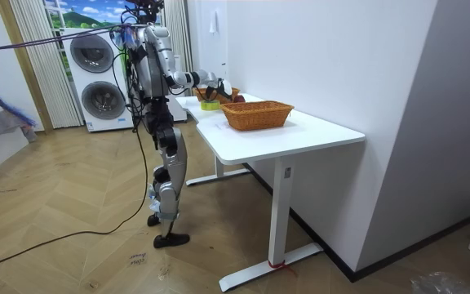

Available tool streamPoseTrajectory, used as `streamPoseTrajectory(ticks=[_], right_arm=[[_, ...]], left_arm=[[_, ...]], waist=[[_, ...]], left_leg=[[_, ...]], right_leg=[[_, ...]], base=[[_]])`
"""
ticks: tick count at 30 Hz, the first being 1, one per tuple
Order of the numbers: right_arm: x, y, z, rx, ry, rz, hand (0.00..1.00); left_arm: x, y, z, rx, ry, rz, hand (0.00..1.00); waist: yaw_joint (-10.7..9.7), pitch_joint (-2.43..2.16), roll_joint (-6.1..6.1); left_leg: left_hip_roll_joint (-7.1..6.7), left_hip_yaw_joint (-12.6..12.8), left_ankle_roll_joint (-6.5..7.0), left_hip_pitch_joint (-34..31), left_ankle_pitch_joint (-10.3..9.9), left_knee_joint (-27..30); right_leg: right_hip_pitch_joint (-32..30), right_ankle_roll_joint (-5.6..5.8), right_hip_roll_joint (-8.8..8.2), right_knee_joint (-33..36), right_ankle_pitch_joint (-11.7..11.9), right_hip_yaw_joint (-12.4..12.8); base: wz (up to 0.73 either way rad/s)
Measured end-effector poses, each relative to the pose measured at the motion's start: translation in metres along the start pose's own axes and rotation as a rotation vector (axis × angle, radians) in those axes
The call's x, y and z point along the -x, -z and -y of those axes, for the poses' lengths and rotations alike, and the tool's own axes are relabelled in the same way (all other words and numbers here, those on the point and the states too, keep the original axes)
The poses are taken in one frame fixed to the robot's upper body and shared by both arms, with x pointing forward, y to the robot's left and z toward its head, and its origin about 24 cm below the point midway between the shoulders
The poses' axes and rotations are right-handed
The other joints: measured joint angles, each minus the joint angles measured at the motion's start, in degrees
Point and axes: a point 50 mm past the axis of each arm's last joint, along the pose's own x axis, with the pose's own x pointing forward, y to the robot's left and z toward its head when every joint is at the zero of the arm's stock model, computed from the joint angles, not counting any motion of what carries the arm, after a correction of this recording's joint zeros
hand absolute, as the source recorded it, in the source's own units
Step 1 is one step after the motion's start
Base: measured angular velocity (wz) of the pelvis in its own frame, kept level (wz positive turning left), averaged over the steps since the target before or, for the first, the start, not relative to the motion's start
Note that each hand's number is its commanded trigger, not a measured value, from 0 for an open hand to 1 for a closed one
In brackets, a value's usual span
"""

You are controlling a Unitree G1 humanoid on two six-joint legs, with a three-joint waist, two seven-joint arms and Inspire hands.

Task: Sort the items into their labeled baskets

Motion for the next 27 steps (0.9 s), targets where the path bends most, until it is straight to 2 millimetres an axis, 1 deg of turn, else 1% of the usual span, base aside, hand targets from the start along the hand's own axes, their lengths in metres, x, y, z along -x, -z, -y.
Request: streamPoseTrajectory(ticks=[5, 9, 11, 14, 16, 19, 20, 23, 26, 27], right_arm=[[0.0, 0.0, 0.0, 0.0, -0.003, -0.001, 0.0], [-0.001, 0.001, -0.002, 0.003, -0.008, -0.005, 0.0], [-0.001, 0.003, -0.003, 0.002, -0.012, -0.013, 0.0], [-0.003, 0.011, -0.005, 0.002, -0.012, -0.048, 0.0], [-0.003, 0.013, -0.007, 0.027, -0.01, -0.064, 0.0], [-0.005, 0.014, -0.013, 0.049, -0.019, -0.074, 0.0], [-0.005, 0.014, -0.012, 0.053, -0.016, -0.075, 0.0], [-0.005, 0.014, -0.012, 0.07, -0.007, -0.081, 0.0], [-0.005, 0.014, -0.012, 0.085, -0.002, -0.085, 0.0], [-0.005, 0.014, -0.012, 0.09, 0.0, -0.087, 0.0]], left_arm=[[0.0, -0.001, 0.001, 0.001, 0.007, 0.002, 0.0], [0.0, -0.002, 0.002, -0.006, 0.01, 0.007, 0.0], [0.0, -0.002, 0.002, -0.007, 0.01, 0.005, 0.0], [0.0, -0.002, 0.002, -0.008, 0.004, 0.001, 0.0], [0.0, -0.001, 0.003, -0.009, 0.005, -0.001, 0.0], [-0.001, -0.006, 0.004, -0.006, 0.01, 0.009, 0.0], [-0.001, -0.007, 0.004, -0.006, 0.01, 0.011, 0.0], [0.0, -0.01, 0.006, -0.003, 0.018, 0.02, 0.0], [0.0, -0.011, 0.007, -0.001, 0.03, 0.023, 0.0], [0.0, -0.011, 0.008, 0.0, 0.034, 0.023, 0.0]], waist=[[0.1, 0.05, 0.02], [0.2, 0.18, 0.21], [0.4, 0.21, 0.25], [0.5, 0.27, 0.34], [0.6, 0.45, 0.59], [0.7, 0.85, 1.3], [0.8, 0.86, 1.39], [0.9, 0.62, 1.79], [1.0, 0.45, 1.82], [1.1, 0.31, 1.76]], left_leg=[[0.0, 0.3, 0.0, -0.1, 0.0, 0.0], [0.01, 0.3, 0.0, -0.1, 0.0, 0.0], [0.02, 0.3, 0.0, 0.0, 0.0, -0.1], [0.02, 0.3, 0.0, 0.0, 0.0, -0.1], [0.01, 0.4, 0.0, -0.1, 0.0, -0.1], [0.04, 0.5, 0.0, -0.2, 0.0, -0.1], [0.04, 0.5, 0.0, -0.2, 0.0, -0.2], [0.02, 0.5, 0.0, -0.2, 0.0, -0.3], [-0.01, 0.5, -0.01, -0.2, 0.0, -0.3], [-0.02, 0.5, -0.01, -0.2, 0.0, -0.3]], right_leg=[[-0.1, 0.0, 0.03, 0.0, 0.0, 0.0], [-0.1, 0.0, 0.02, 0.0, 0.0, 0.0], [-0.1, 0.0, 0.04, 0.0, 0.0, 0.1], [-0.1, 0.0, -0.01, 0.0, 0.0, 0.1], [-0.3, 0.01, -0.01, 0.0, 0.0, 0.1], [-0.4, 0.01, 0.04, 0.0, 0.0, 0.1], [-0.4, 0.01, 0.06, 0.0, 0.0, 0.1], [-0.5, 0.01, 0.14, 0.0, 0.0, 0.1], [-0.5, 0.01, 0.19, 0.0, 0.0, 0.1], [-0.5, 0.01, 0.18, 0.0, 0.0, 0.1]], base=[[0.0], [0.0], [0.0], [0.0], [0.0], [0.0], [0.0], [0.0], [0.0], [0.0]])
